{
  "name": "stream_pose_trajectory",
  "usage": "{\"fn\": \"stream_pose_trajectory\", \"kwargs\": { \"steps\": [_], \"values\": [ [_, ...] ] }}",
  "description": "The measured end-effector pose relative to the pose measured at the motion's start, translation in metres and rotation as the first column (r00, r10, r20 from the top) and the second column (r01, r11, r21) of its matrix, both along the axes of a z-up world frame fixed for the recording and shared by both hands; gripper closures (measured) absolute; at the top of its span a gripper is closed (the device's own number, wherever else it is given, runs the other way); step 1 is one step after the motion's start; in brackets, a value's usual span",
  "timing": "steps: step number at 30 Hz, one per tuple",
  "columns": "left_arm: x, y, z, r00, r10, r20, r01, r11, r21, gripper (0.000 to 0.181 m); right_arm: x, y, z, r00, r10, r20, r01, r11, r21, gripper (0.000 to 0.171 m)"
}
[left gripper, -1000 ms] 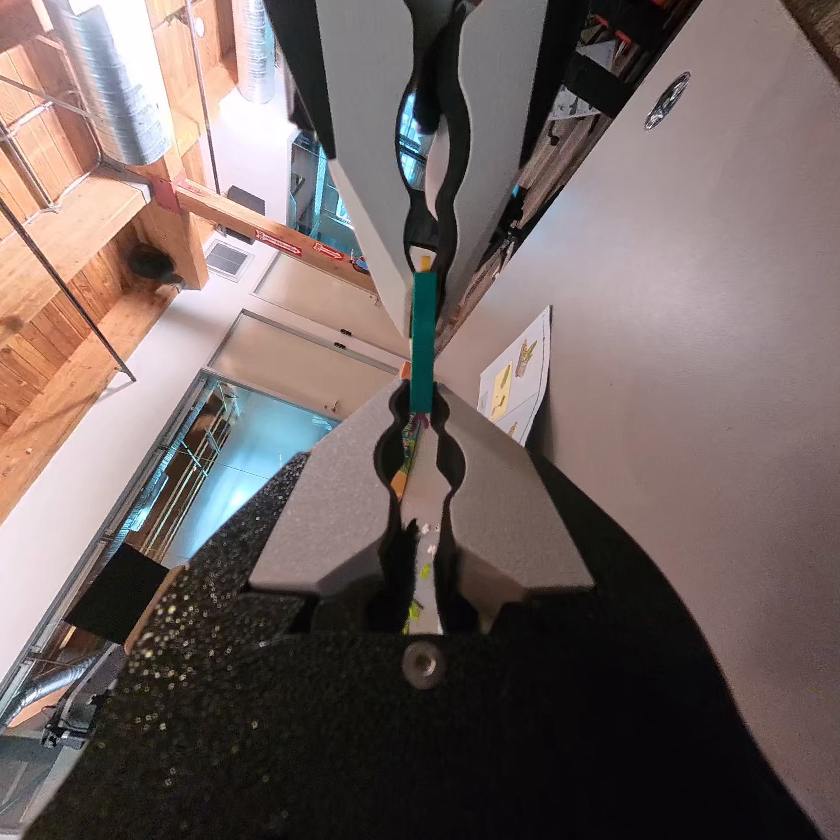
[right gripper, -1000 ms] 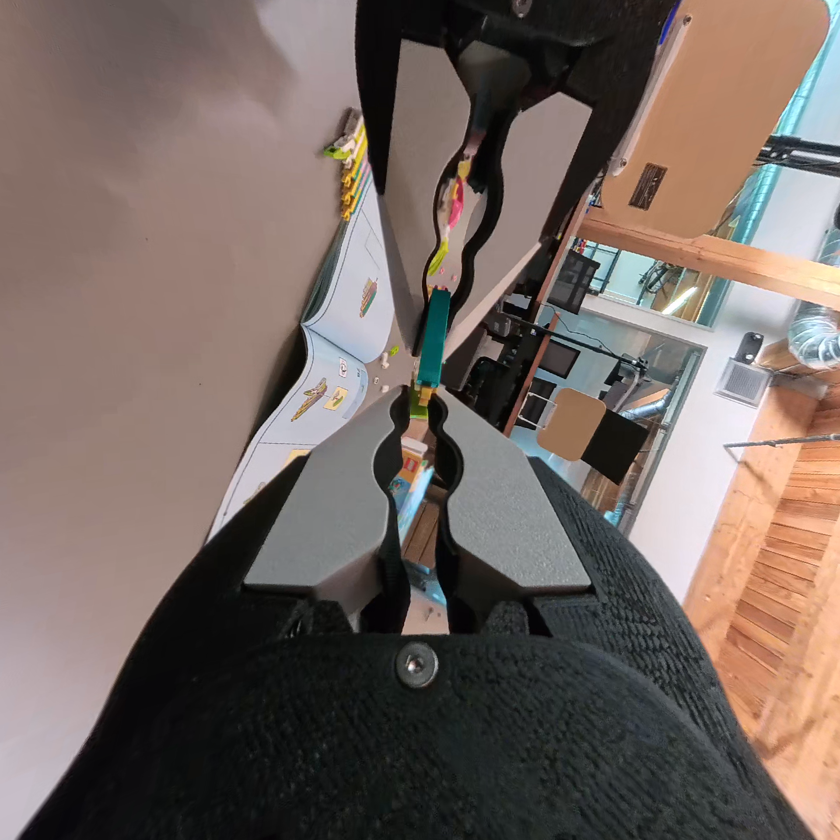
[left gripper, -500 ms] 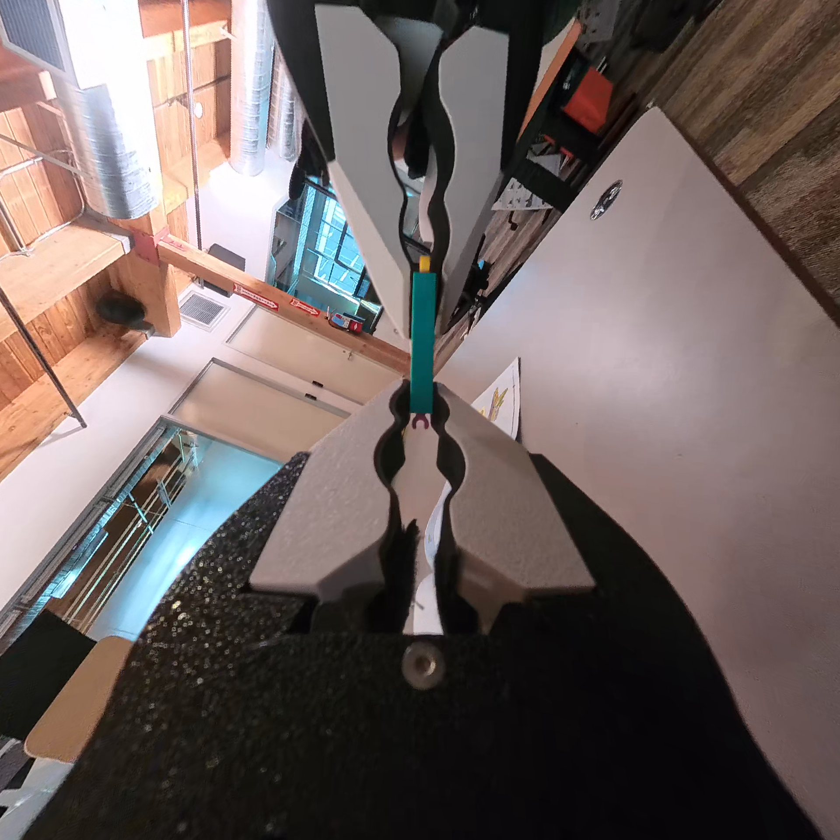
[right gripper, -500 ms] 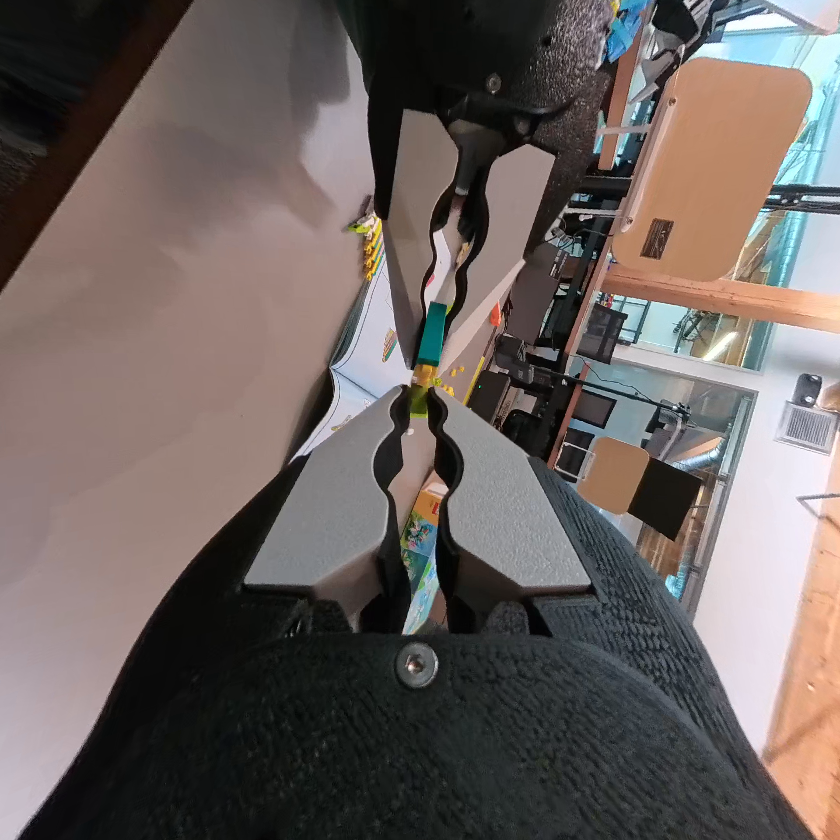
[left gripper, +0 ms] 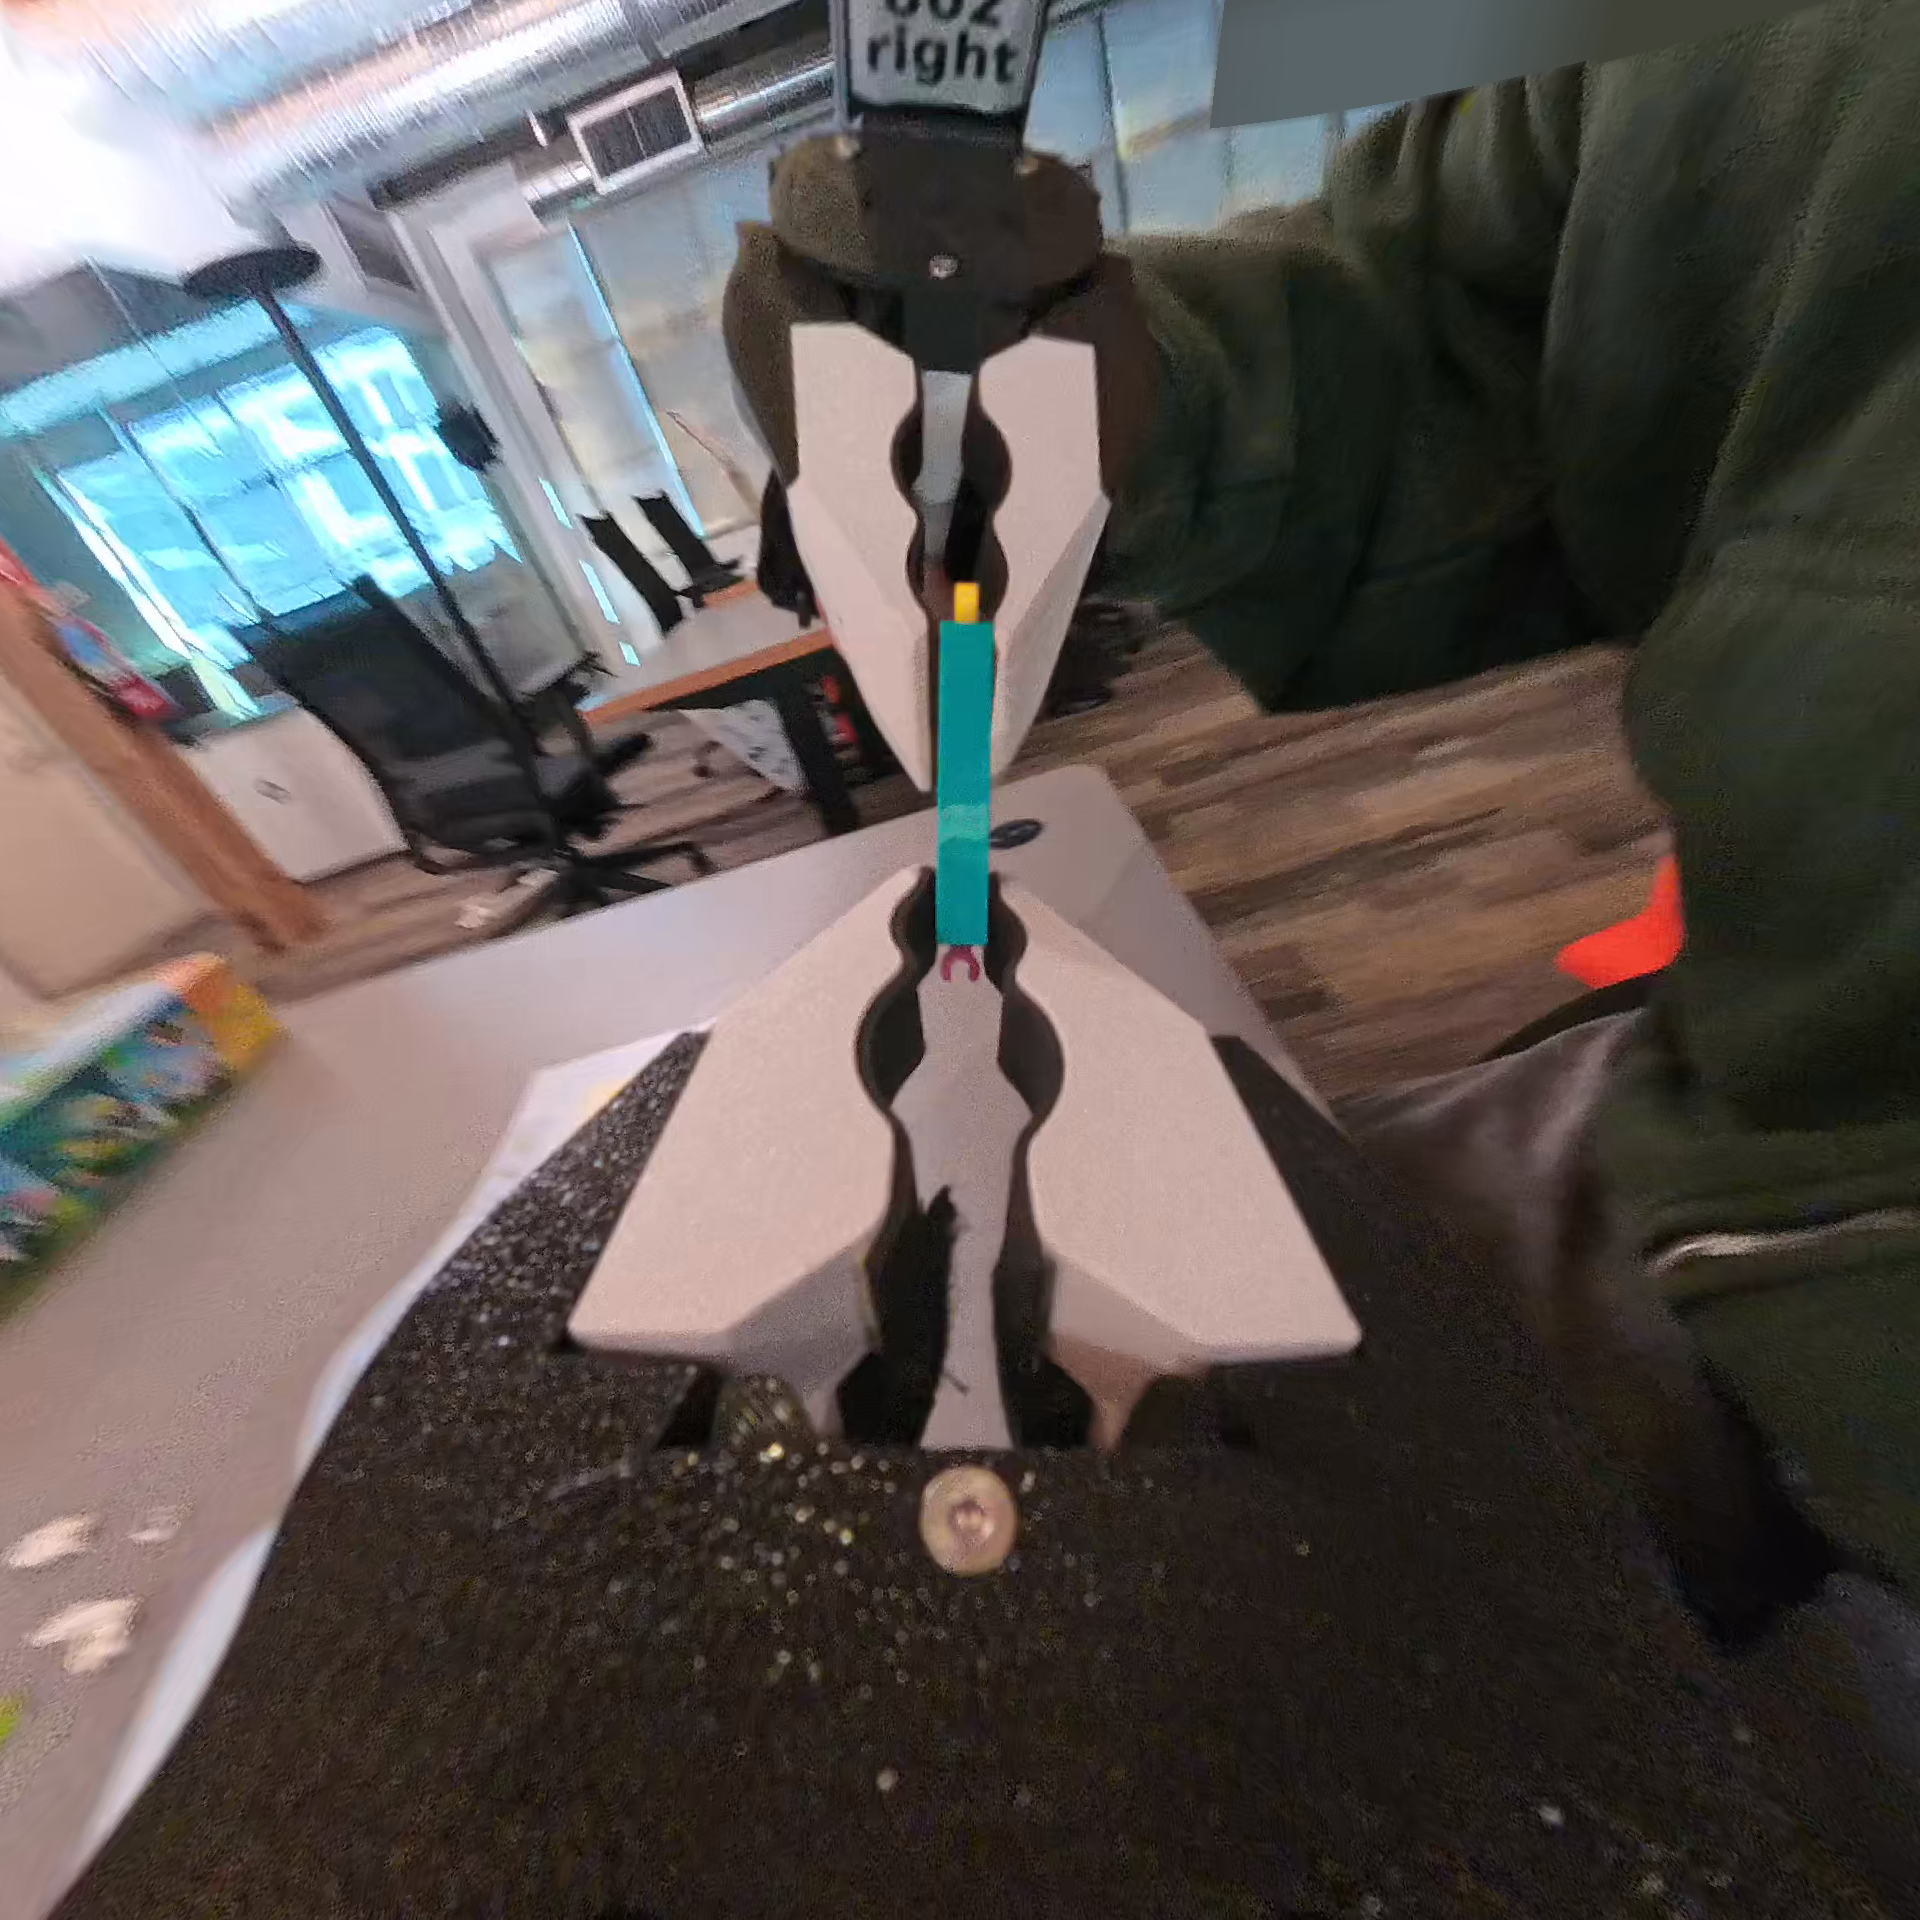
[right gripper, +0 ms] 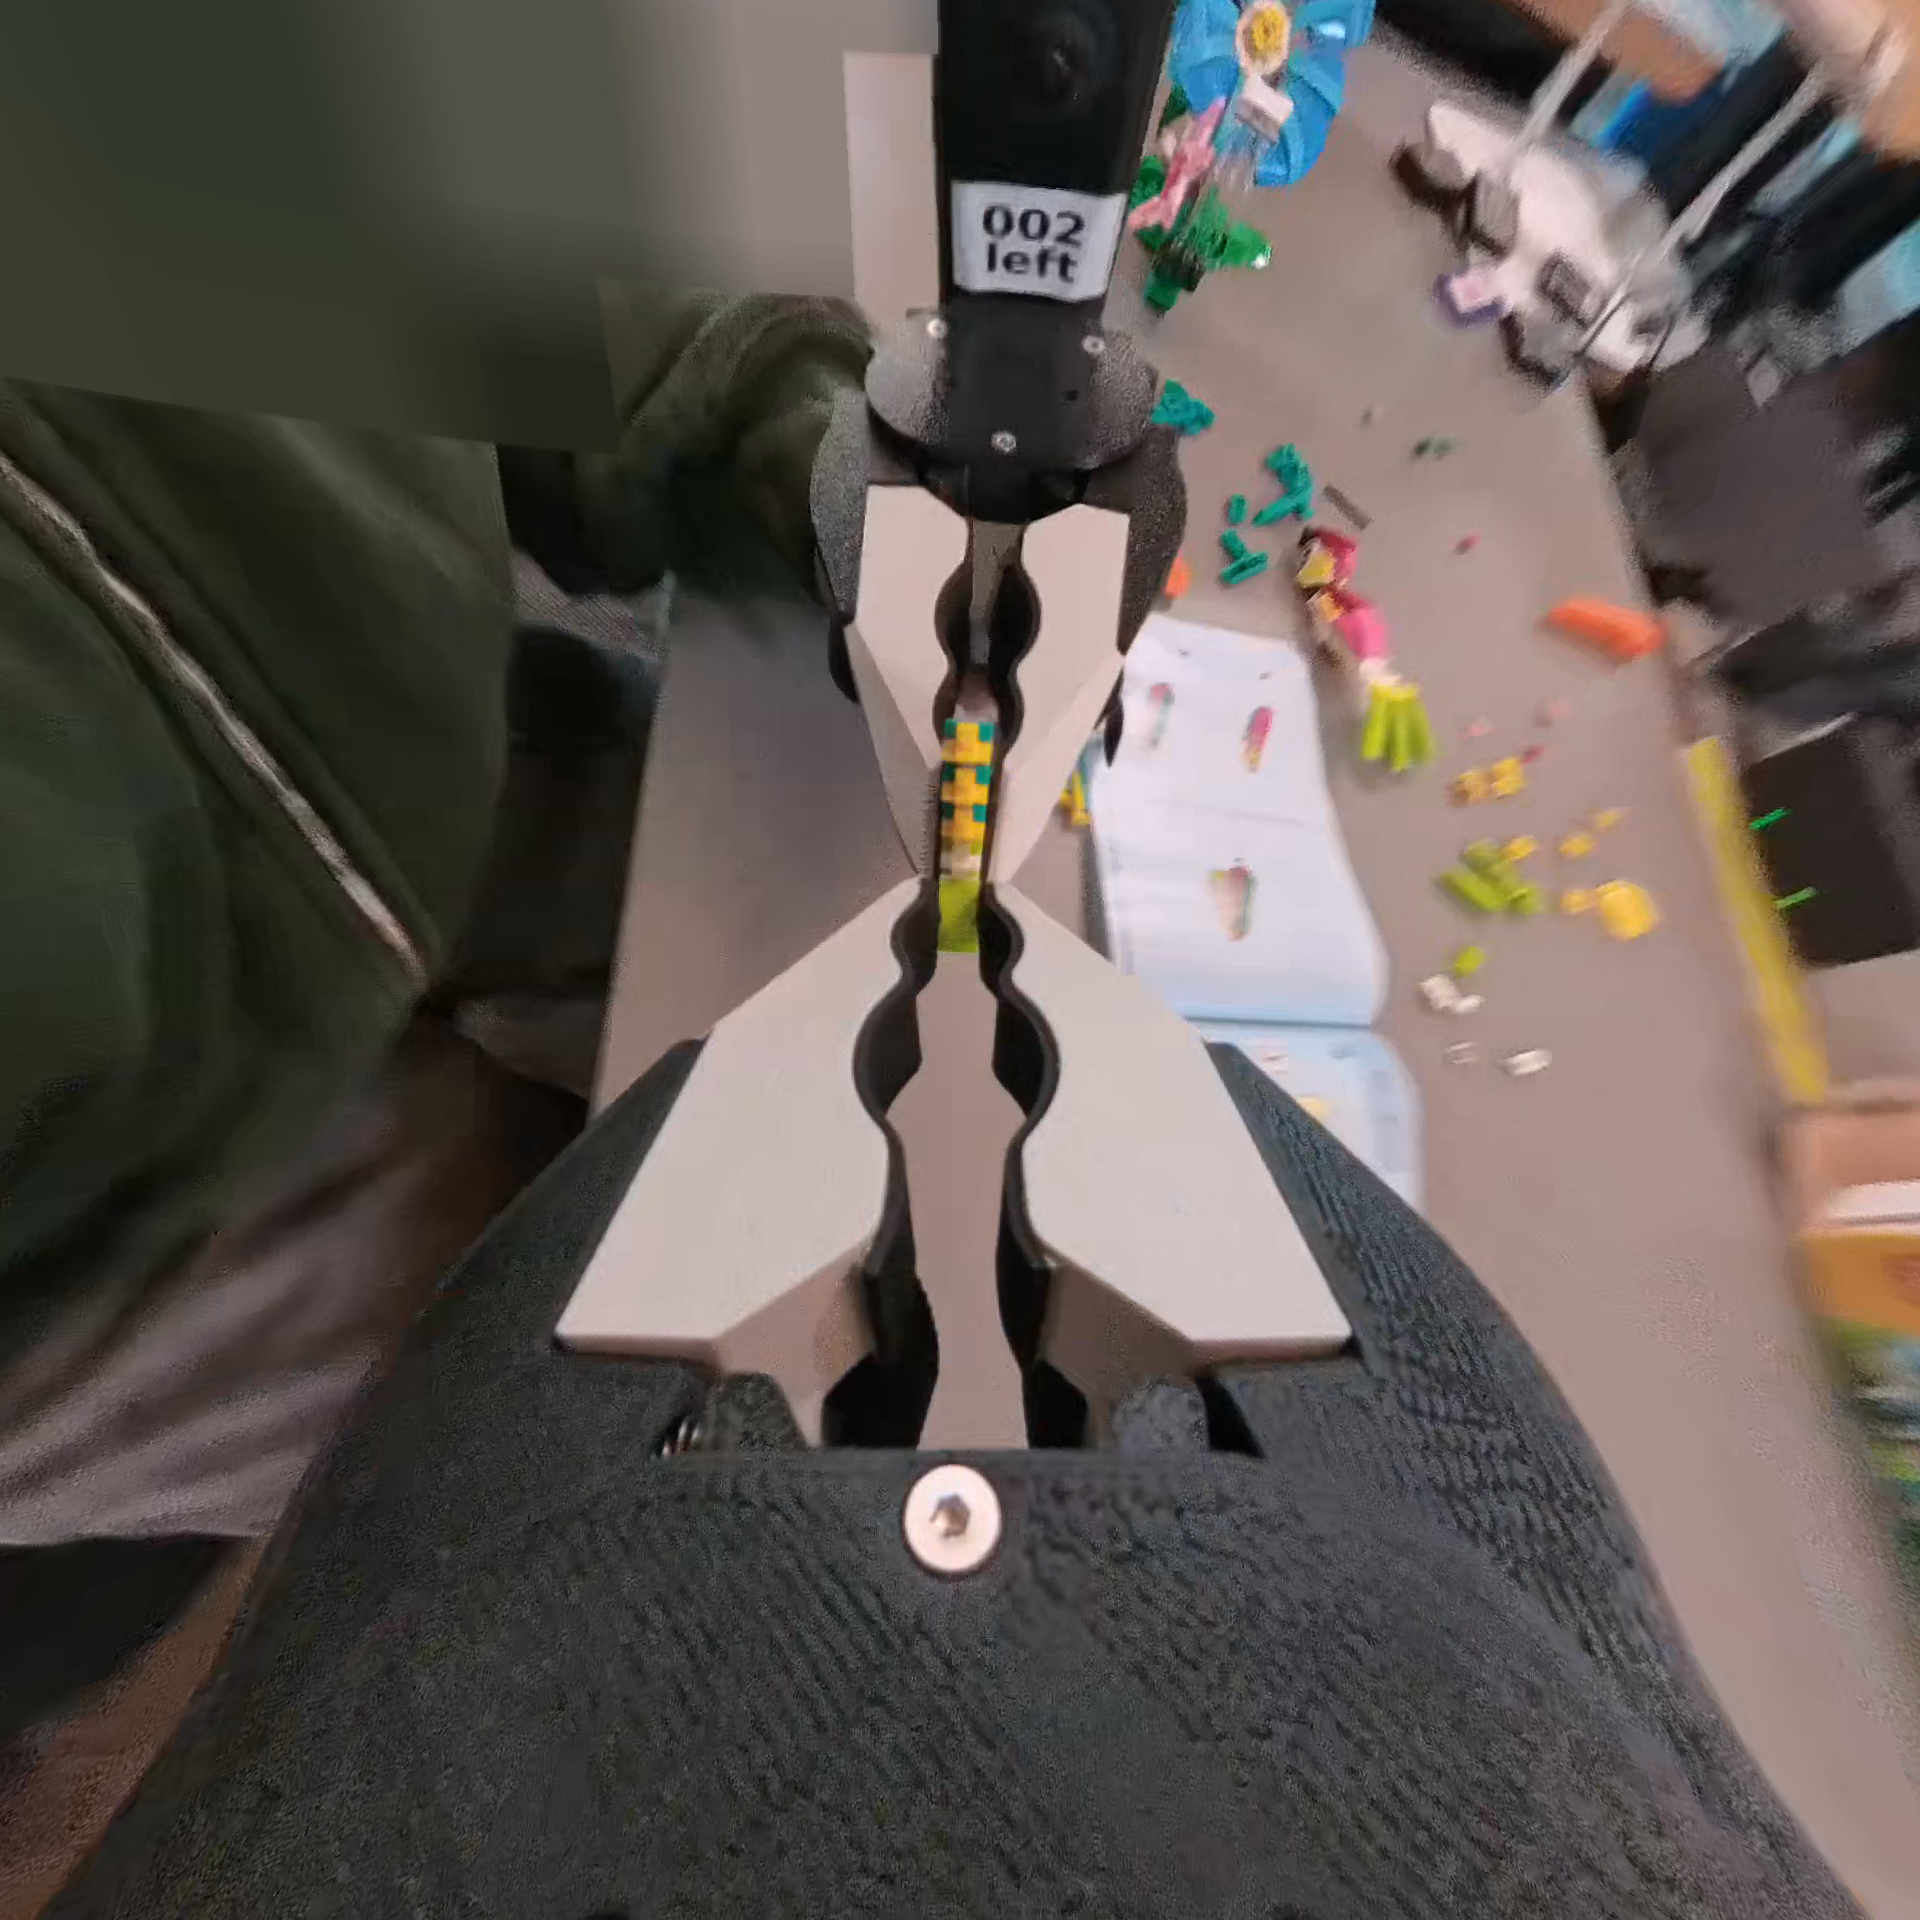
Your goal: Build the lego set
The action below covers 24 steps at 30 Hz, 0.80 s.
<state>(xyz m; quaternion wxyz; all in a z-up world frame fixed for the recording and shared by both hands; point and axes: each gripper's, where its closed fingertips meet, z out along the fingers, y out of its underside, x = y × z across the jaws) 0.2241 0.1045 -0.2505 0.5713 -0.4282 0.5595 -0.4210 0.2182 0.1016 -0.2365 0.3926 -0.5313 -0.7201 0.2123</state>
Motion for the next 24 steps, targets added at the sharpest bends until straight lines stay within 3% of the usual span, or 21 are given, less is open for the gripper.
{"fn": "stream_pose_trajectory", "kwargs": {
  "steps": [1, 5, 9, 20, 24],
  "values": [
    [0.0, 0.0, -0.001, 0.999, -0.036, 0.005, 0.036, 0.997, -0.075, 0.176, 0.0, 0.001, -0.001, 0.999, -0.026, -0.018, 0.024, 0.994, -0.11, 0.164],
    [-0.001, 0.003, 0.001, 0.992, -0.112, 0.05, 0.122, 0.944, -0.307, 0.176, 0.0, 0.009, 0.001, 0.985, -0.147, -0.091, 0.089, 0.883, -0.462, 0.164],
    [0.0, 0.005, -0.006, 0.991, -0.132, 0.012, 0.126, 0.916, -0.38, 0.176, 0.002, 0.012, -0.007, 0.984, -0.171, -0.05, 0.113, 0.817, -0.566, 0.165],
    [0.005, 0.006, -0.027, 0.983, -0.154, -0.099, 0.088, 0.872, -0.481, 0.175, 0.004, 0.016, -0.025, 0.979, -0.16, 0.129, 0.205, 0.793, -0.574, 0.165],
    [0.003, 0.007, -0.023, 0.984, -0.164, -0.061, 0.11, 0.849, -0.517, 0.176, 0.001, 0.017, -0.022, 0.978, -0.176, 0.113, 0.208, 0.758, -0.618, 0.165]
  ]
}}
